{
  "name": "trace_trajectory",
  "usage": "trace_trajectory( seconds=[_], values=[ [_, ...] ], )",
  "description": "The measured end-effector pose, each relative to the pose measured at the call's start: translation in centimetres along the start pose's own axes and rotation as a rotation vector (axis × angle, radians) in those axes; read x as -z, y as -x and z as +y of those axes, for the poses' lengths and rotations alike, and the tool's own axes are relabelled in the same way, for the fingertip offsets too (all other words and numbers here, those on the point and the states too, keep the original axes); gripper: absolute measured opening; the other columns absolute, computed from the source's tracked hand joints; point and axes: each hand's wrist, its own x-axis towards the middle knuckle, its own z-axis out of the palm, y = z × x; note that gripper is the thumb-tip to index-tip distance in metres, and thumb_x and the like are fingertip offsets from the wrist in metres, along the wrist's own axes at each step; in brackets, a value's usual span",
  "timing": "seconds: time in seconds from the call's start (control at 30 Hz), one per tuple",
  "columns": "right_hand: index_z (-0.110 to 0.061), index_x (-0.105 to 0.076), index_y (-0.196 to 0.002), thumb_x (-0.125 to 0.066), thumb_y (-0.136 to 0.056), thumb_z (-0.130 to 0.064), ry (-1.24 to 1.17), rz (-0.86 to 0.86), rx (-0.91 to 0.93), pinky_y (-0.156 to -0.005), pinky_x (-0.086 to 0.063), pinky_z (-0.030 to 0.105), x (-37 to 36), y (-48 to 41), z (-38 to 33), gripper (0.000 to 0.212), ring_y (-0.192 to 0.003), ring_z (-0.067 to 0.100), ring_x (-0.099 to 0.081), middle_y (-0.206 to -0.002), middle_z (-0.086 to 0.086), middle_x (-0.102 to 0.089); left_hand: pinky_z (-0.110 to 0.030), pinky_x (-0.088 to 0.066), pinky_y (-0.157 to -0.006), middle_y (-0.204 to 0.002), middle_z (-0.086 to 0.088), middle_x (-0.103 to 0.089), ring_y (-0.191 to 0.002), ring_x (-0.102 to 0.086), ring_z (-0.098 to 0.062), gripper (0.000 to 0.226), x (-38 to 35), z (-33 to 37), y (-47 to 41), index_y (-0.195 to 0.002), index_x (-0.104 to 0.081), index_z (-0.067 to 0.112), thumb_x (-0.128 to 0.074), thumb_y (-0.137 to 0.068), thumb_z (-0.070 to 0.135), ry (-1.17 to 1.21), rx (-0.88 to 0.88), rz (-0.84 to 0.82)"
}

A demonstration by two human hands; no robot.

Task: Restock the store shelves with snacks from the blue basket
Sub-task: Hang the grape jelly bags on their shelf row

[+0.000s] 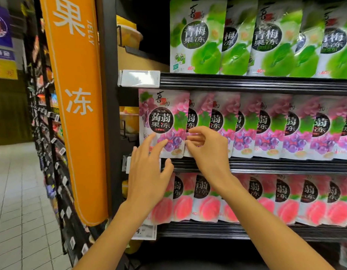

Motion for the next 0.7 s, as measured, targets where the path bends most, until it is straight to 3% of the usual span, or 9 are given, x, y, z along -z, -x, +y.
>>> trace_trajectory(
  seconds=[0.07, 0.13, 0.23, 0.33, 0.43, 0.53, 0.6, 0.7],
  values=[
    [-0.013, -0.068, -0.107, -0.070, -0.087, -0.009, 0.012, 0.103, 0.003, -0.069, -0.047, 0.006, 0.9, 0.3, 0.6, 0.020, -0.076, 0.000, -0.064, -0.085, -0.007, -0.068, -0.048, -0.027, -0.117, -0.155, 0.006, -0.030, -0.143, -0.025, -0.016, 0.045, -0.1, 0.2, 0.2, -0.138, -0.050, 0.027, -0.059, -0.094, 0.024, 0.013, -0.003, 0.029],
    [-0.016, -0.066, -0.107, -0.069, -0.089, -0.020, 0.098, 0.160, -0.048, -0.069, -0.048, 0.020, 1.8, 0.6, 1.5, 0.019, -0.074, 0.007, -0.061, -0.080, -0.008, -0.063, -0.047, -0.032, -0.114, -0.150, 0.005, -0.036, -0.140, -0.029, -0.017, 0.042, -0.4, 0.7, 0.2, -0.134, -0.055, 0.024, -0.059, -0.092, 0.021, 0.009, -0.059, 0.077],
    [-0.021, -0.069, -0.101, -0.066, -0.089, -0.038, 0.190, 0.069, -0.205, -0.070, -0.051, 0.032, 2.3, 0.8, 2.5, 0.021, -0.074, 0.011, -0.064, -0.070, -0.013, -0.061, -0.047, -0.032, -0.114, -0.144, 0.003, -0.044, -0.138, -0.032, -0.019, 0.039, -1.3, 2.0, 0.0, -0.130, -0.059, 0.024, -0.059, -0.091, 0.020, -0.041, -0.175, 0.090],
    [-0.035, -0.069, -0.078, -0.066, -0.086, -0.047, 0.235, 0.036, -0.312, -0.067, -0.054, 0.031, 2.5, 0.6, 2.5, 0.014, -0.073, 0.011, -0.068, -0.061, -0.013, -0.065, -0.049, -0.028, -0.116, -0.145, 0.001, -0.044, -0.140, -0.029, -0.021, 0.040, -2.6, 3.3, -0.2, -0.130, -0.059, 0.025, -0.060, -0.090, 0.021, -0.093, -0.219, 0.056],
    [-0.041, -0.063, -0.065, -0.066, -0.085, -0.046, 0.250, 0.050, -0.348, -0.065, -0.051, 0.028, 3.3, 0.2, 3.1, 0.021, -0.070, 0.010, -0.068, -0.055, -0.013, -0.064, -0.050, -0.026, -0.116, -0.148, 0.000, -0.043, -0.141, -0.029, -0.024, 0.040, -3.8, 4.2, -0.2, -0.130, -0.059, 0.026, -0.061, -0.090, 0.022, -0.091, -0.246, 0.026],
    [-0.042, -0.070, -0.083, -0.062, -0.088, -0.048, 0.266, 0.070, -0.313, -0.072, -0.055, 0.032, 3.8, 0.9, 3.6, 0.012, -0.073, 0.006, -0.067, -0.058, -0.015, -0.066, -0.052, -0.023, -0.118, -0.147, -0.004, -0.043, -0.141, -0.031, -0.026, 0.040, -4.9, 4.8, 0.0, -0.128, -0.061, 0.026, -0.062, -0.088, 0.022, -0.116, -0.276, 0.031],
    [-0.038, -0.070, -0.101, -0.060, -0.089, -0.051, 0.266, 0.164, -0.302, -0.076, -0.054, 0.036, 4.4, 1.2, 4.2, 0.020, -0.078, 0.008, -0.067, -0.063, -0.015, -0.066, -0.052, -0.021, -0.119, -0.146, -0.004, -0.045, -0.141, -0.032, -0.026, 0.039, -5.5, 5.1, 0.1, -0.126, -0.062, 0.025, -0.062, -0.087, 0.022, -0.125, -0.283, 0.031],
    [-0.034, -0.067, -0.103, -0.058, -0.089, -0.056, 0.274, 0.228, -0.384, -0.081, -0.053, 0.039, 5.8, 1.0, 5.0, 0.028, -0.083, 0.014, -0.067, -0.070, -0.013, -0.069, -0.053, -0.025, -0.116, -0.144, -0.004, -0.047, -0.139, -0.035, -0.030, 0.036, -6.2, 5.5, 0.2, -0.123, -0.063, 0.023, -0.063, -0.087, 0.022, -0.133, -0.284, 0.022]
  ],
)
